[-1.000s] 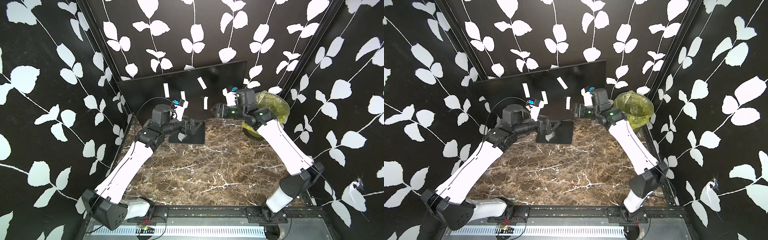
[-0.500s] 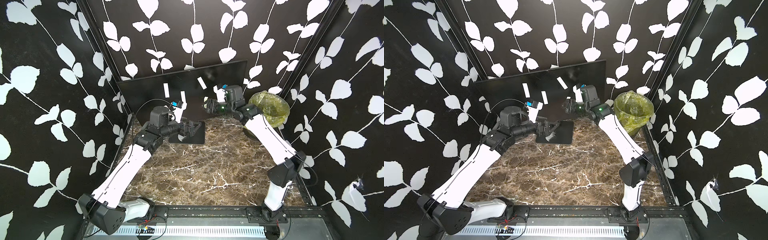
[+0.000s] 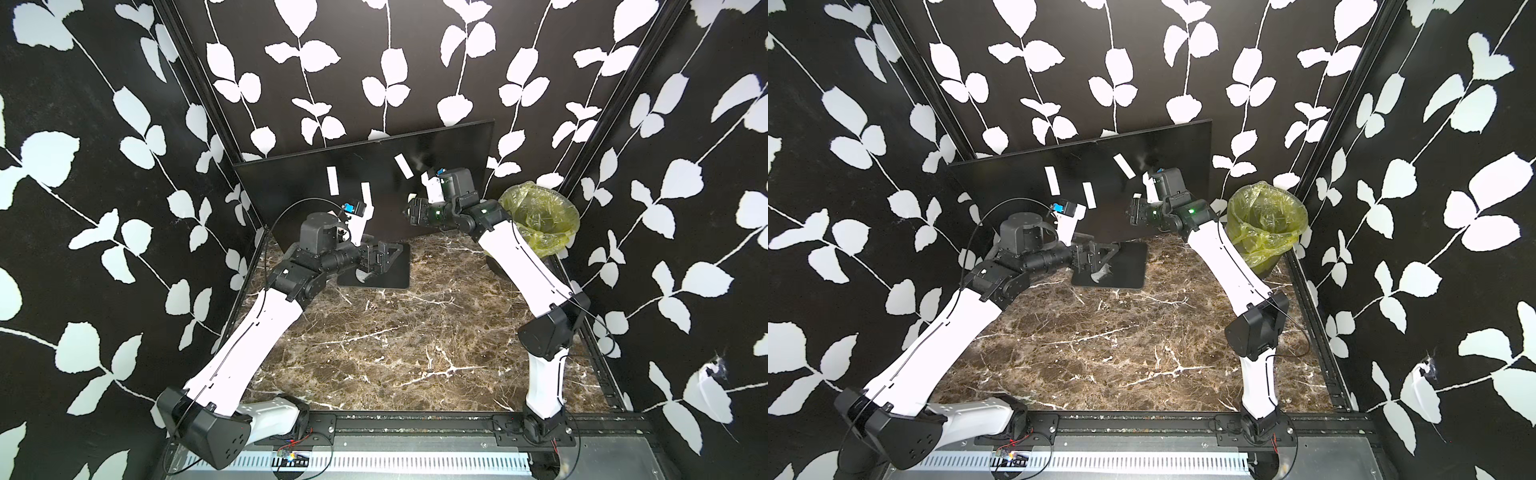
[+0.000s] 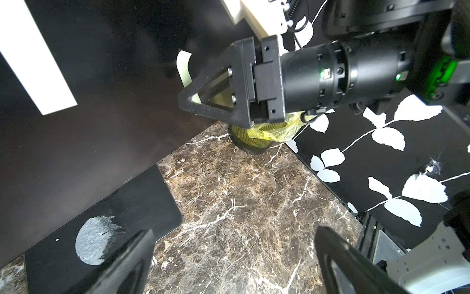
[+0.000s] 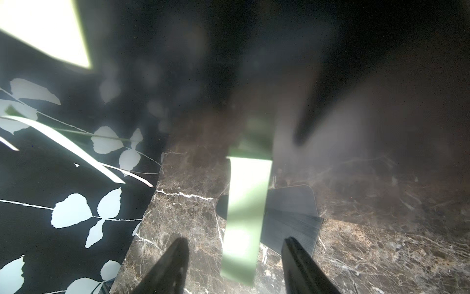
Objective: Remove the sticky note from the monitor
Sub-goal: Tear off the sticky note from the monitor.
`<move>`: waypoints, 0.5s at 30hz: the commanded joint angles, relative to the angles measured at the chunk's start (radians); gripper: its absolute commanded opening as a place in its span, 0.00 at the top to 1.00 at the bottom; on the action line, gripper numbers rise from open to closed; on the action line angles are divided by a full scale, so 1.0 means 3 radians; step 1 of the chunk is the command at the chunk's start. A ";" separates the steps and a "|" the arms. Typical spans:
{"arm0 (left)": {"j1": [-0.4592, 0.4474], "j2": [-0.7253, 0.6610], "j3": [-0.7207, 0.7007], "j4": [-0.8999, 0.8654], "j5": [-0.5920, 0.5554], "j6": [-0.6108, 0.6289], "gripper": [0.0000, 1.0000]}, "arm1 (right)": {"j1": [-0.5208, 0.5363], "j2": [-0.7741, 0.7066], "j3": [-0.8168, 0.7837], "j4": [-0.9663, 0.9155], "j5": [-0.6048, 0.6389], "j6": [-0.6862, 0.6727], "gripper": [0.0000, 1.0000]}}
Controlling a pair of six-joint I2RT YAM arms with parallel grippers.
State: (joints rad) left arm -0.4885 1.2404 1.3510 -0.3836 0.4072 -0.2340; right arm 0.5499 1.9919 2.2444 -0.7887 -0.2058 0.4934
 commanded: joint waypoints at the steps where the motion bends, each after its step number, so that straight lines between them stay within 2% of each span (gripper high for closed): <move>1: -0.0013 -0.0048 -0.0041 0.0035 0.0018 0.0046 0.01 | 0.0003 0.0037 0.0086 0.0086 -0.0026 -0.0011 0.47; 8: -0.0016 -0.0069 -0.0025 0.0006 -0.0002 0.0060 0.01 | 0.0005 0.0020 0.0051 0.0160 -0.0067 0.0007 0.78; 15: -0.0011 -0.0050 -0.0024 0.0023 0.0009 0.0054 0.01 | 0.0003 -0.0024 0.0001 0.0211 -0.0099 0.0037 0.96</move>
State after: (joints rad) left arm -0.4885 1.2404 1.3510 -0.3836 0.4068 -0.2317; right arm 0.5499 1.9938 2.2448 -0.7776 -0.2283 0.5041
